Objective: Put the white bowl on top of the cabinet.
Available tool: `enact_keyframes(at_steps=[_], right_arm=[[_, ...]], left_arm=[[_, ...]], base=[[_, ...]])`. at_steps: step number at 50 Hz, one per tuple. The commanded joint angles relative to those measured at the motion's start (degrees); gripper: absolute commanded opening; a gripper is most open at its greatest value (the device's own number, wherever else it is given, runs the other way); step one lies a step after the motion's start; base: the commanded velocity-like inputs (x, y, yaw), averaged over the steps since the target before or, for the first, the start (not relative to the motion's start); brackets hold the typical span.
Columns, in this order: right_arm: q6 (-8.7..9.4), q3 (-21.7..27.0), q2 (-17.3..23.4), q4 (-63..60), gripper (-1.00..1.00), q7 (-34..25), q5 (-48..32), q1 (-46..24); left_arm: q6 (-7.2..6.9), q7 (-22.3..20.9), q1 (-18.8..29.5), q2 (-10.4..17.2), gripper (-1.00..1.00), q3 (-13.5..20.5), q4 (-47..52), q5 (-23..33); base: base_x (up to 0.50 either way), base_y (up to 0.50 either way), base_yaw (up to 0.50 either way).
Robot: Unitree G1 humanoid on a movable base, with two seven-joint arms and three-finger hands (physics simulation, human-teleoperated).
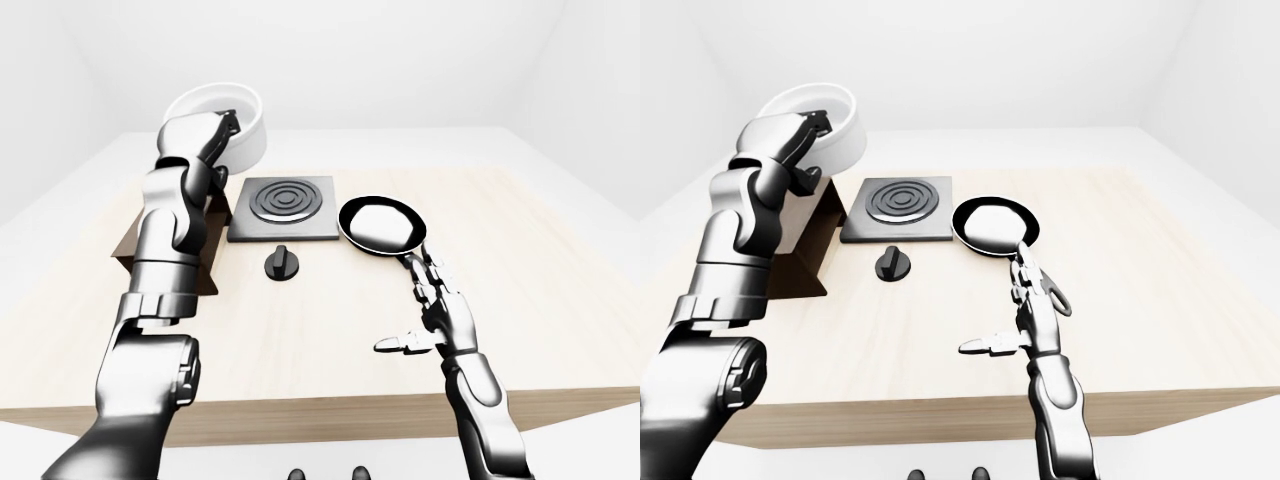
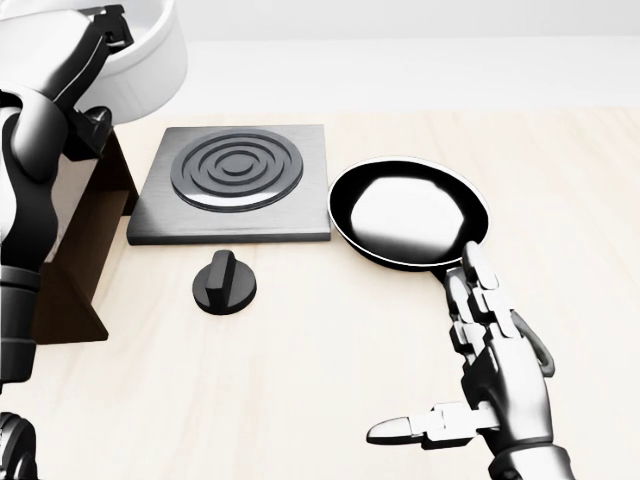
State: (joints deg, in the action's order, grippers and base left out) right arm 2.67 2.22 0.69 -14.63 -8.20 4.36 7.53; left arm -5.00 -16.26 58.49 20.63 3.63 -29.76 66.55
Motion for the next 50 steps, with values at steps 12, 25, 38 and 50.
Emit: enact_keyframes(at_steps=[12, 25, 38, 50], right_arm=[[-0.1, -0.17, -0.01, 0.12, 1.0, 0.12, -0.09, -0.01], [-0.5, -0.96, -0.17, 0.4, 1.0, 0.27, -0.69, 0.33], [-0.15, -0.74, -0.05, 0.1, 1.0, 0.21, -0.48, 0.27], [-0.74, -0.84, -0.09, 0.73, 1.0, 0.27, -0.71, 0.16]], left_arm=[[0.0, 8.29, 1.49, 5.95, -1.0, 1.79, -7.04, -2.35], [0.0, 11.65, 5.1, 9.5, -1.0, 1.48, -15.84, -3.82], [0.0, 15.11, 5.92, 11.14, -1.0, 1.59, -21.43, -5.65], [0.0, 18.09, 5.88, 11.37, -1.0, 0.76, -25.52, -6.47]], base=[[0.0, 0.0, 0.0], [0.0, 0.0, 0.0], [0.0, 0.0, 0.0], [0.0, 0.0, 0.0]])
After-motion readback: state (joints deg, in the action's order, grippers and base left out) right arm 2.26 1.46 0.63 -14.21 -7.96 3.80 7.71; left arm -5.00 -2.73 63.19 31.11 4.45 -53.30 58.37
